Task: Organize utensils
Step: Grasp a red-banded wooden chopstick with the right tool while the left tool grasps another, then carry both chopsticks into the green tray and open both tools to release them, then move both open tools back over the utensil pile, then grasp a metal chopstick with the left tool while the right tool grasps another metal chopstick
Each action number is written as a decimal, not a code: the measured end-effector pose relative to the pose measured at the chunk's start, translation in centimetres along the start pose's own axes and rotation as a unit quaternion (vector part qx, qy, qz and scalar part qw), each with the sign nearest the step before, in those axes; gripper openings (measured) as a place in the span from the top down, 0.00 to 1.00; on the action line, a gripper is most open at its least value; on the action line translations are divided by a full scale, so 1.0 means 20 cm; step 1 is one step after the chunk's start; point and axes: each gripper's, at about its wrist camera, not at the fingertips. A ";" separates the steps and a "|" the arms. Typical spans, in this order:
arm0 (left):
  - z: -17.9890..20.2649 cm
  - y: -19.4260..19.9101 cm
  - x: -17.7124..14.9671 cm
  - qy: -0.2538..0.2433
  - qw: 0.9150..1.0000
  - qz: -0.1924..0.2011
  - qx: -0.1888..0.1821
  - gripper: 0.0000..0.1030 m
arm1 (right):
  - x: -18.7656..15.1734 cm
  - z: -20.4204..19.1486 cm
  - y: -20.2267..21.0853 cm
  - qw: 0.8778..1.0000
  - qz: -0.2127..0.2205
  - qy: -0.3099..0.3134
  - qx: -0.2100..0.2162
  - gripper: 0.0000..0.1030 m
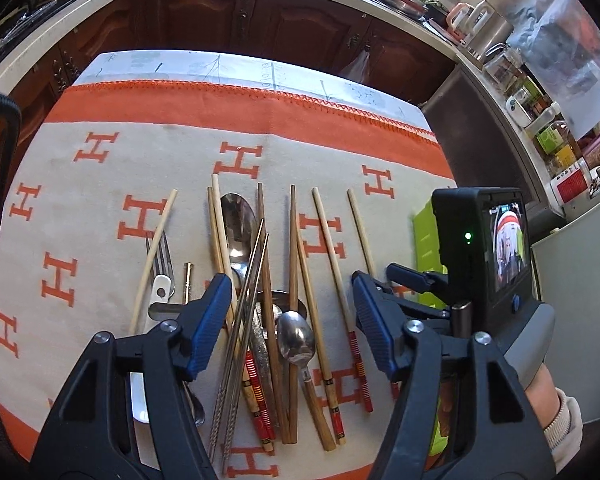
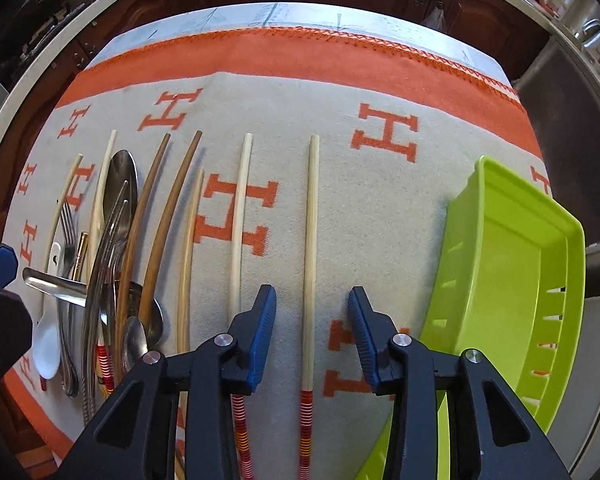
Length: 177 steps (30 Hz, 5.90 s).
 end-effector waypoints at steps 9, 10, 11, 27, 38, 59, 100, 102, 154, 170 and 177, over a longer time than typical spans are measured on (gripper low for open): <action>0.00 -0.04 -0.01 0.014 0.999 -0.029 -0.009 0.42 | -0.01 0.07 0.00 0.998 -0.009 -0.030 0.046 0.94; 0.01 -0.04 -0.01 0.009 0.999 -0.029 -0.008 0.45 | -0.03 0.09 0.05 0.998 -0.006 -0.038 0.053 0.94; 0.02 -0.04 -0.01 0.006 0.999 -0.030 -0.008 0.46 | -0.04 0.11 0.06 0.997 -0.002 -0.049 0.062 0.94; 0.29 -0.31 -0.07 -0.041 0.994 -0.103 0.008 0.65 | -0.38 0.60 0.73 0.976 0.091 -0.169 0.101 0.95; 0.37 -0.49 -0.13 -0.037 0.990 -0.131 0.029 0.69 | -0.56 0.82 0.60 0.979 0.064 -0.186 0.050 0.89; 0.46 -0.35 -0.16 -0.067 0.991 -0.113 0.019 0.97 | -0.72 0.80 0.71 0.967 0.107 -0.221 0.073 0.63; 0.43 0.35 -0.26 -0.140 0.990 0.020 0.005 0.53 | -0.95 0.53 1.08 0.965 0.159 -0.194 0.075 0.47; 0.34 0.40 -0.26 -0.133 0.990 0.030 0.021 0.53 | -0.94 0.47 1.10 0.967 0.161 -0.180 0.076 0.47; -0.39 -0.11 -0.38 -0.050 0.996 -0.054 -0.041 0.75 | -0.46 -0.34 0.44 0.976 0.082 -0.096 0.179 0.67; -0.29 -0.19 -0.38 -0.097 0.994 -0.044 -0.013 0.80 | -0.49 -0.32 0.45 0.974 0.087 -0.100 0.182 0.67; -0.29 -0.23 -0.38 -0.099 0.994 -0.048 -0.011 0.96 | -0.49 -0.30 0.45 0.974 0.087 -0.107 0.182 0.67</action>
Point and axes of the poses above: each gripper's, at about its wrist camera, not at the fingertips, and y roughly against the way its jaws point, z to its right, x to its top, and after that the axes turned 8 degrees about z, right-handed
